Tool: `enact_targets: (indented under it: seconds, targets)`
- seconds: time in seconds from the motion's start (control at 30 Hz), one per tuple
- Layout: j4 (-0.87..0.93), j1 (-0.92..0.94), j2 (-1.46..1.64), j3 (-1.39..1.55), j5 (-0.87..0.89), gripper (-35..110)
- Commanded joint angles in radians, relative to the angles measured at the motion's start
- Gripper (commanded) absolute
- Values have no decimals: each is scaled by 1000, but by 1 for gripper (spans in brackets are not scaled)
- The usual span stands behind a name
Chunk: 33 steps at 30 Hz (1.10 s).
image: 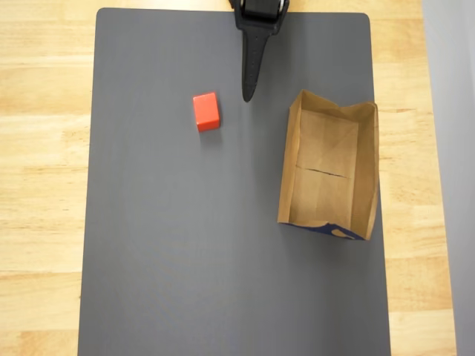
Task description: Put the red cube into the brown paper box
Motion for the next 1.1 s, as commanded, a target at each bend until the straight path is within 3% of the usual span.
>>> enact_targets:
  seconds: [0.0,0.27,0.63,0.87,1.07]
  targets:
    - [5,11,-3,0,-2,0]
    - [17,3,-3,-3,-25,1]
    - [273,92,-103,-232,-81,11]
    - [422,184,-267,-413,-215,21]
    - [419,245,-446,-474,-383,23]
